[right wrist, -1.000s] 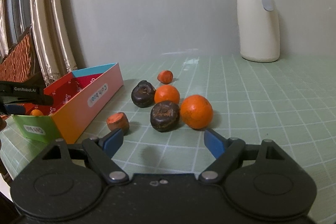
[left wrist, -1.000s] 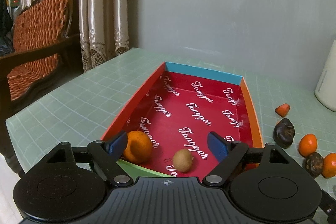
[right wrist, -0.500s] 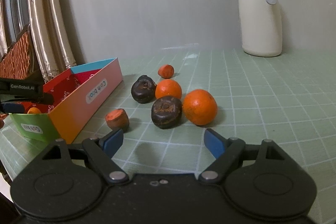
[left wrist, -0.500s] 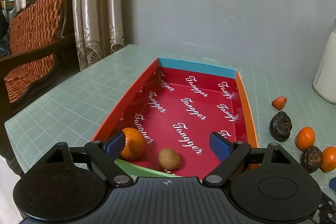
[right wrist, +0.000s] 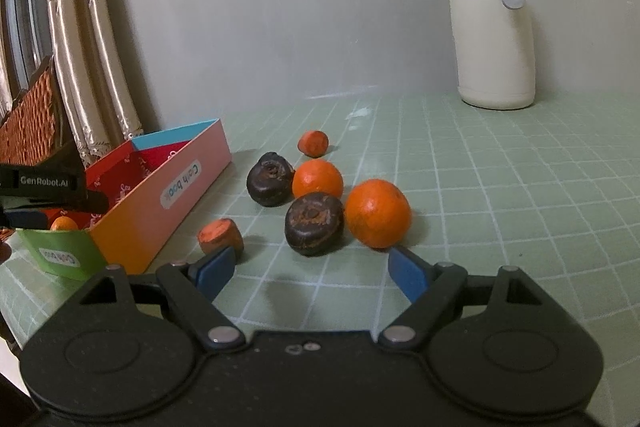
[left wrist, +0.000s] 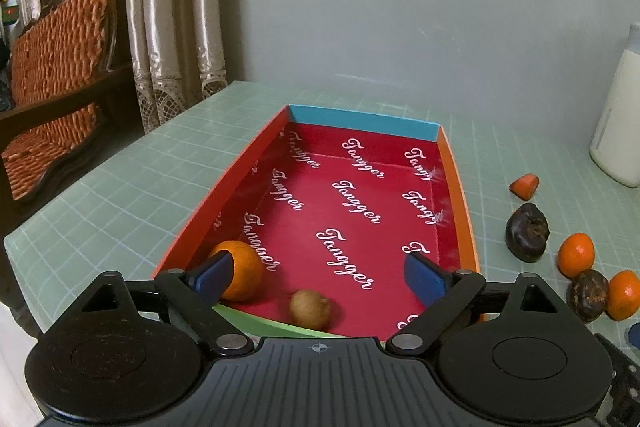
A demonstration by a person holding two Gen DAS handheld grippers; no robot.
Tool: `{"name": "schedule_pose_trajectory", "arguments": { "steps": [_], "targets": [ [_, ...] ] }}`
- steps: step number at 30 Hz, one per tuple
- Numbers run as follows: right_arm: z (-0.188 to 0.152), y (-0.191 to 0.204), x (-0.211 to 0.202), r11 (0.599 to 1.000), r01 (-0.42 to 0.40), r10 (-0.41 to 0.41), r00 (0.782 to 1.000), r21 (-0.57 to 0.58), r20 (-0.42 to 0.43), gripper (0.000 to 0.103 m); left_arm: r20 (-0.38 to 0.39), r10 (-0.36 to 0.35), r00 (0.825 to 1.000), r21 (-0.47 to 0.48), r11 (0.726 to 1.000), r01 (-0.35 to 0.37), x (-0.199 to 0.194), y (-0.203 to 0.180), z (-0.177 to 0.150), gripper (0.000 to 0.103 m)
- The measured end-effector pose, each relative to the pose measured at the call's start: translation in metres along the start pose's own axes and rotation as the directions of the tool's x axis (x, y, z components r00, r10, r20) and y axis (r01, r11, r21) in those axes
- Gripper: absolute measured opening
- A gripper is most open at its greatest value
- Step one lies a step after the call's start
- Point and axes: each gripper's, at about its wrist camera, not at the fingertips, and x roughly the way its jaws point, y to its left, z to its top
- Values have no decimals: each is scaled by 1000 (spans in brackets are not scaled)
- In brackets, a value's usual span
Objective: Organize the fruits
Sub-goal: 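Lower the right gripper onto a large tangerine and close on it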
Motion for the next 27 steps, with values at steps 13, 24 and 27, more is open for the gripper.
{"name": "schedule_pose_trajectory", "arguments": {
  "steps": [13,24,27],
  "targets": [
    [2,-3,0,1000,10,-10,1000,24,6,84,-3,-7,1000,6,1000,7,-1,-2,-1,93],
    [8,-8,2,999,33,-34,999,30,29,82,12,-2,1000,13,1000,2,-2,-2,-3,94],
    [14,-15,5,997,42,-44,999,71,28,78,24,-6,1000,8,1000,6,-5,3,-4,95]
  ]
}}
